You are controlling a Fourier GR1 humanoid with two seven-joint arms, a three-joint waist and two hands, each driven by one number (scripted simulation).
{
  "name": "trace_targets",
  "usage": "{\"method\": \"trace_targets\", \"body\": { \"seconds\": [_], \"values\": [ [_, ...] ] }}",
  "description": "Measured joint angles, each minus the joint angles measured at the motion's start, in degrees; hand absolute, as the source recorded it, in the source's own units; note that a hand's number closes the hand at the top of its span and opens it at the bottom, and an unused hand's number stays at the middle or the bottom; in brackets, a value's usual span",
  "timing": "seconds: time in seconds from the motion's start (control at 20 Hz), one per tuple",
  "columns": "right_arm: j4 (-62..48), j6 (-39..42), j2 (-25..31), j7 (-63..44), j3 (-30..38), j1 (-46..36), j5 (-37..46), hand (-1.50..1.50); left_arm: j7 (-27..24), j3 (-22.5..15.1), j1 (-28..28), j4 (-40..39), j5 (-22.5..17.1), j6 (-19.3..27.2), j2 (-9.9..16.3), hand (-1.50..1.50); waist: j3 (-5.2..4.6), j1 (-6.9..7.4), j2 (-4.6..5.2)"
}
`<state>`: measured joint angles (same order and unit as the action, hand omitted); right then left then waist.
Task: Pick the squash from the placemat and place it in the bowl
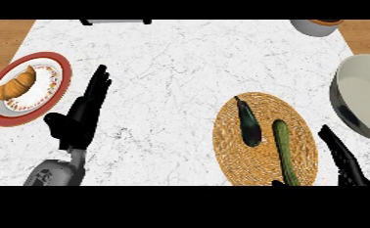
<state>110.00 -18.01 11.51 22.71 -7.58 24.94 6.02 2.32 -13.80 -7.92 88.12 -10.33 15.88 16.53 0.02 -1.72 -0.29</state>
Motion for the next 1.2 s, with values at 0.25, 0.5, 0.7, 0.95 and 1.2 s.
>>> {"method": "trace_targets", "body": {
  "seconds": [0.25,0.5,0.7,0.95,1.2],
  "values": [
    [9.2,-1.7,3.4,-10.0,2.9,4.7,4.5,-1.50,0.0,-0.1,0.0,0.2,0.8,-0.6,-0.9,0.00,-0.08,0.82,0.15],
    [15.5,1.2,6.8,-25.0,3.8,3.5,7.4,-1.50,-0.4,0.2,-1.4,-1.5,1.5,-1.2,-2.3,0.00,-0.10,1.37,0.30],
    [16.9,4.7,9.1,-36.7,3.3,1.2,9.1,-1.50,-0.8,-0.1,-0.7,-0.8,2.2,-1.4,-3.0,0.00,-0.10,1.86,0.36],
    [15.6,10.0,11.5,-47.1,3.0,-2.1,9.1,-1.50,0.0,0.7,-1.4,-1.5,2.4,-2.1,-3.4,0.00,-0.09,1.88,0.37],
    [10.7,14.0,11.2,-48.3,3.2,-3.9,9.1,-1.50,-0.2,1.9,-0.9,-1.6,3.0,-3.4,-3.8,0.00,-0.03,1.72,0.32]
  ]
}}
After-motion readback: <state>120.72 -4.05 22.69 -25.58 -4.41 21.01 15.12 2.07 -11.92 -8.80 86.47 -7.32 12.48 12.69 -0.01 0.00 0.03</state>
